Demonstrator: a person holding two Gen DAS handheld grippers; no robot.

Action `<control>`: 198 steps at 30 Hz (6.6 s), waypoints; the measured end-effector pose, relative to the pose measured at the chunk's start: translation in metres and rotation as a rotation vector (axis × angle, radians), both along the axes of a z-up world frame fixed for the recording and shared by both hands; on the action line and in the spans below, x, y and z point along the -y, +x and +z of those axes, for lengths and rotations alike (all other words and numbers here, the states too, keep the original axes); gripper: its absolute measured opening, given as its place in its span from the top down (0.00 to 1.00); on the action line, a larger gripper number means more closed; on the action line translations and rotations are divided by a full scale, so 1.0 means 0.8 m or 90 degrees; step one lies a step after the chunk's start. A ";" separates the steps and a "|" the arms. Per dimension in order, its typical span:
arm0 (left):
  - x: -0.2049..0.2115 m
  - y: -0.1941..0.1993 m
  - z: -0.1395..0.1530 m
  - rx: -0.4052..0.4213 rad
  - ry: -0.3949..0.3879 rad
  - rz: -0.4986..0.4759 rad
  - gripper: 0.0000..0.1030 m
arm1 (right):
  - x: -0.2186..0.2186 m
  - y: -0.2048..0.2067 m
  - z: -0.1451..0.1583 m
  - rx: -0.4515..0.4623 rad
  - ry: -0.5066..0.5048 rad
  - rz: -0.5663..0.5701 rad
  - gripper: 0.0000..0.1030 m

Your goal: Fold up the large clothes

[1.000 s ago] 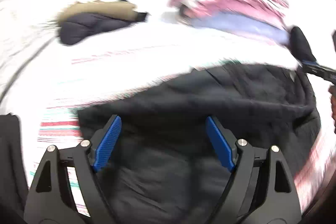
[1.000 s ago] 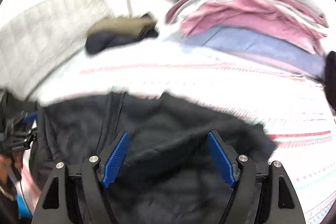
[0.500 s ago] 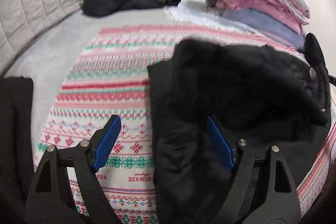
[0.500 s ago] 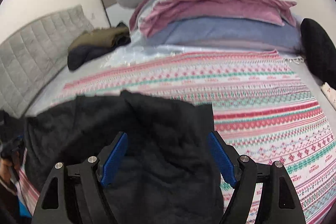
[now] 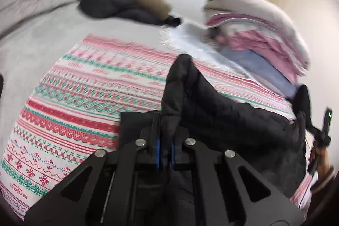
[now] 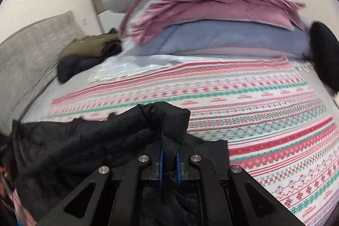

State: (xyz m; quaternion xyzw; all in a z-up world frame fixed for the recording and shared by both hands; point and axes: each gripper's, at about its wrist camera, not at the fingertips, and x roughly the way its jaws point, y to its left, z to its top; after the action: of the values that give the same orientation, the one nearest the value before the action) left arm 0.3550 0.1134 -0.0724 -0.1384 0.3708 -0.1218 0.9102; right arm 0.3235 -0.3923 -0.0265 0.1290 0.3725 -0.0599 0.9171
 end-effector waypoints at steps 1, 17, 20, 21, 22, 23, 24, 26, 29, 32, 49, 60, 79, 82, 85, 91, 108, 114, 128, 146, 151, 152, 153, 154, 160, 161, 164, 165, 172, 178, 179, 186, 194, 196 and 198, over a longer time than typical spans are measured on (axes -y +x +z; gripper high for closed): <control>0.004 0.015 -0.012 -0.028 0.012 0.011 0.92 | 0.006 0.008 -0.009 -0.018 -0.002 -0.017 0.92; 0.013 -0.026 -0.002 -0.043 0.165 0.052 0.31 | -0.027 -0.022 -0.011 -0.055 -0.061 -0.030 0.36; 0.005 -0.046 -0.002 -0.093 0.130 0.086 0.31 | -0.044 -0.061 0.005 -0.030 -0.012 -0.043 0.33; 0.001 -0.056 -0.001 -0.106 0.107 0.093 0.31 | -0.052 -0.075 0.009 -0.026 0.009 -0.046 0.33; -0.001 -0.067 0.001 -0.113 0.083 0.100 0.30 | -0.060 -0.085 0.012 -0.026 0.018 -0.045 0.31; -0.003 -0.080 0.002 -0.118 0.066 0.109 0.26 | -0.073 -0.095 0.015 -0.028 0.019 -0.040 0.30; -0.001 -0.088 0.002 -0.121 0.060 0.114 0.20 | -0.088 -0.105 0.017 -0.030 0.011 -0.031 0.30; 0.007 -0.116 0.007 -0.116 0.072 0.129 0.18 | -0.114 -0.118 0.023 -0.036 -0.008 -0.017 0.27; 0.027 -0.144 0.009 -0.109 0.114 0.120 0.15 | -0.150 -0.132 0.026 -0.049 -0.019 -0.002 0.25; 0.037 -0.169 0.003 -0.115 0.137 0.119 0.11 | -0.176 -0.145 0.026 -0.052 -0.018 -0.001 0.22; 0.024 -0.199 -0.067 -0.201 0.035 0.114 0.10 | -0.255 -0.157 -0.037 -0.089 -0.147 0.037 0.18; -0.010 -0.182 -0.102 -0.166 -0.225 0.160 0.10 | -0.292 -0.154 -0.047 -0.065 -0.140 0.070 0.18; -0.018 -0.156 -0.096 -0.100 -0.372 0.235 0.83 | -0.313 -0.153 -0.040 -0.008 -0.102 0.064 0.18; -0.025 -0.172 -0.058 -0.039 -0.339 0.244 0.85 | -0.320 -0.159 -0.028 0.025 -0.088 0.077 0.18; -0.035 -0.193 -0.025 0.028 -0.288 0.249 0.86 | -0.329 -0.165 -0.017 0.052 -0.077 0.096 0.18; -0.039 -0.249 0.039 0.189 -0.195 0.213 0.86 | -0.379 -0.154 -0.012 0.067 0.020 0.199 0.18; 0.088 -0.245 0.062 0.264 -0.186 -0.114 0.87 | -0.330 -0.132 -0.009 0.014 0.288 0.254 0.18; 0.194 -0.233 0.011 0.152 -0.109 -0.289 0.85 | -0.178 -0.166 -0.012 0.056 0.304 0.030 0.18; 0.227 -0.241 -0.009 0.020 -0.032 -0.484 0.49 | -0.157 -0.151 -0.041 0.020 0.401 0.061 0.17; 0.060 -0.154 -0.022 0.005 -0.111 -0.147 0.31 | -0.250 -0.055 0.036 0.016 0.331 0.189 0.17; 0.076 -0.166 -0.011 0.042 -0.096 -0.143 0.31 | -0.310 0.001 0.015 -0.053 0.279 0.222 0.89; 0.073 -0.165 -0.007 0.050 -0.104 -0.145 0.31 | -0.313 -0.007 0.025 -0.026 0.276 0.226 0.91; 0.075 -0.162 -0.003 0.059 -0.115 -0.149 0.31 | -0.312 -0.017 0.035 0.004 0.264 0.235 0.91; 0.070 -0.167 0.002 0.069 -0.121 -0.152 0.31 | -0.312 -0.023 0.046 0.027 0.244 0.235 0.92; 0.119 -0.178 0.001 0.094 -0.078 -0.226 0.31 | -0.268 -0.142 0.067 0.087 0.152 0.146 0.92; 0.133 -0.180 -0.003 0.091 -0.059 -0.242 0.31 | -0.257 -0.160 0.057 0.081 0.140 0.121 0.92; 0.174 -0.192 -0.013 0.092 0.015 -0.286 0.31 | -0.228 -0.182 0.013 0.029 0.125 0.069 0.85; 0.184 -0.195 -0.017 0.094 0.036 -0.294 0.31 | -0.221 -0.182 -0.002 0.010 0.126 0.059 0.83; 0.195 -0.193 -0.029 0.083 0.059 -0.305 0.31 | -0.136 -0.213 -0.010 0.071 0.301 -0.018 0.12; 0.194 -0.200 -0.033 0.084 0.063 -0.311 0.31 | -0.103 -0.208 -0.046 -0.010 0.384 -0.053 0.12; 0.195 -0.198 -0.033 0.083 0.063 -0.311 0.31 | -0.102 -0.206 -0.043 -0.011 0.400 -0.042 0.12; 0.197 -0.195 -0.034 0.082 0.064 -0.299 0.30 | -0.166 -0.142 -0.034 -0.057 0.351 0.067 0.21; 0.154 -0.176 0.000 0.116 -0.038 -0.209 0.31 | -0.182 -0.122 0.051 0.053 0.216 0.150 0.83; 0.154 -0.171 -0.003 0.103 -0.051 -0.204 0.31 | -0.157 -0.130 0.060 0.075 0.195 0.132 0.83; 0.164 -0.167 -0.012 0.081 -0.036 -0.208 0.31 | -0.127 -0.133 0.043 0.048 0.177 0.098 0.79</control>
State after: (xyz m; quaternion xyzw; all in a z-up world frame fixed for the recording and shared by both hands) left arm 0.2218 -0.0180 -0.0821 -0.0939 0.3267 -0.2871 0.8956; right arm 0.2170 -0.2907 0.0079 0.2279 0.3512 0.0674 0.9056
